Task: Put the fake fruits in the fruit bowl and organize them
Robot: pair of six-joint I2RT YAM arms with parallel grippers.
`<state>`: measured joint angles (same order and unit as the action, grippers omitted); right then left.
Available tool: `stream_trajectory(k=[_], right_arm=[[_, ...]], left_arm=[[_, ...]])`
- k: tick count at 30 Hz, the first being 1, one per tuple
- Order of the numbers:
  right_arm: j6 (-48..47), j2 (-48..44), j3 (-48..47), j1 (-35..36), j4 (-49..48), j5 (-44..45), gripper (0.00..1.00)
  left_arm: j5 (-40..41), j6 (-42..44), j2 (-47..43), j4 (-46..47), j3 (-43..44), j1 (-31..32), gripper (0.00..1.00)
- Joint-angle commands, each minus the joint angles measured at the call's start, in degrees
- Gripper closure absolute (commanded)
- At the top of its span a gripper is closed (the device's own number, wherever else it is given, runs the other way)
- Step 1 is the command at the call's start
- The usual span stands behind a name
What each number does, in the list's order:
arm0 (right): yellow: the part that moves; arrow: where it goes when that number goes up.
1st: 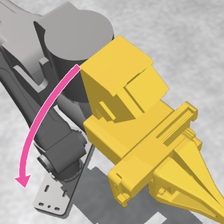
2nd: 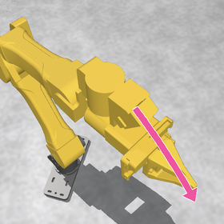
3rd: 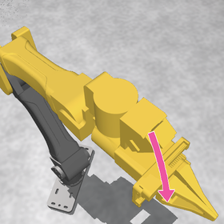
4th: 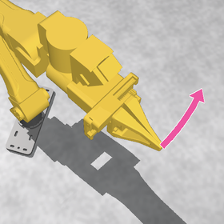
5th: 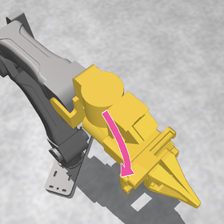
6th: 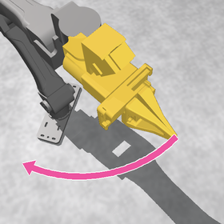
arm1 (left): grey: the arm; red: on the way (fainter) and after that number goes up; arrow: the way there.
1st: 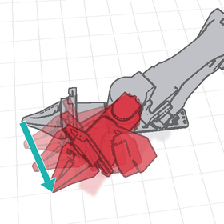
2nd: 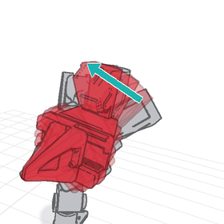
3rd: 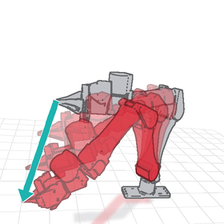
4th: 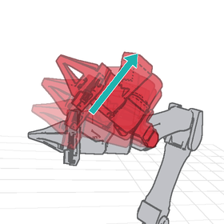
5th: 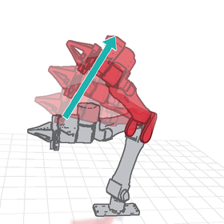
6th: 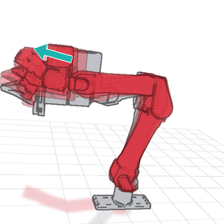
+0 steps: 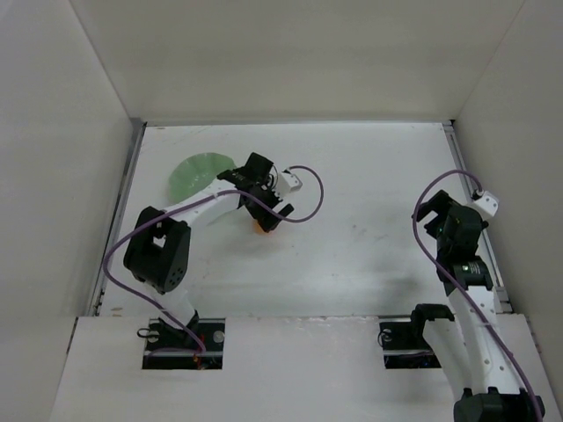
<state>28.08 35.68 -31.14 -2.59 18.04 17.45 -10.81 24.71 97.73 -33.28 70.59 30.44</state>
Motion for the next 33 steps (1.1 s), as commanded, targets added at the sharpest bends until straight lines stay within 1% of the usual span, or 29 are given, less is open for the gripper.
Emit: stream_trajectory(k=[1, 4, 6, 7, 8, 10, 11, 12, 17, 19, 21, 23, 26, 28, 30, 33], right_arm=[[-1.3, 0.4, -3.3, 0.1, -0.3, 1.3, 0.0], [-1.4, 1.0, -3.9, 0.0, -0.3, 1.3, 0.0], [-1.4, 1.0, -4.1, 0.0, -0.3, 1.3, 0.0], [-1.4, 1.0, -4.1, 0.0, -0.3, 1.3, 0.0], [-1.4, 1.0, -4.0, 0.0, -0.4, 1.3, 0.0], [-1.2, 1.0, -3.8, 0.0, -0.3, 1.3, 0.0], [-1.1, 1.0, -3.8, 0.0, -0.2, 1.3, 0.0], [-1.1, 0.8, -3.7, 0.0, -0.2, 1.3, 0.0], [-1.3, 0.5, -3.4, -0.1, -0.2, 1.4, 0.0], [-1.3, 0.9, -3.2, -0.1, -0.3, 1.4, 0.0], [-0.8, 1.1, -2.8, 0.0, -0.7, 1.4, 0.0], [-0.1, 1.3, -2.3, 0.5, -1.2, 1.4, 0.0], [0.3, 2.3, -2.1, 0.7, -1.6, 1.2, 0.0], [0.3, 2.7, -2.2, 0.8, -1.8, 1.2, 0.0], [0.3, 2.9, -2.0, 0.8, -2.3, 1.2, 0.0], [0.3, 3.1, -2.0, 0.8, -2.6, 1.2, 0.0]], left_arm=[[-1.0, 0.2, 2.4, 1.6, -1.1, -0.8, 0.1], [-0.6, -0.6, 4.2, 1.8, -0.9, -1.6, 0.14], [-0.9, -1.2, 4.3, 2.2, -0.8, -1.8, 0.21], [-1.1, -1.4, 4.1, 2.7, -0.8, -1.9, 0.28], [-1.2, -1.7, 3.7, 3.2, -0.9, -1.8, 0.42], [-1.4, -2.2, 2.4, 4.4, -1.2, -1.3, 0.63], [-1.4, -2.7, 1.5, 4.7, -1.4, -1.0, 0.7], [-1.4, -3.0, 0.5, 4.9, -1.8, -0.9, 0.75], [-1.7, -3.6, -8.1, 5.1, -3.0, -1.4, 0.77], [-1.9, -4.6, -12.5, 7.5, -3.4, -3.7, 0.77], [-1.7, -7.6, -15.2, 10.4, -3.4, -8.7, 0.78], [-2.3, -10.6, -15.4, 11.2, -2.9, -15.0, 0.78], [-2.0, -11.4, -14.3, 12.0, -3.5, -22.5, 0.78], [-1.8, -11.7, -12.8, 13.1, -4.2, -25.2, 0.78], [-1.7, -12.4, -10.4, 16.1, -5.5, -27.2, 0.78], [-0.9, -12.7, -7.2, 20.4, -6.2, -28.3, 0.77]])
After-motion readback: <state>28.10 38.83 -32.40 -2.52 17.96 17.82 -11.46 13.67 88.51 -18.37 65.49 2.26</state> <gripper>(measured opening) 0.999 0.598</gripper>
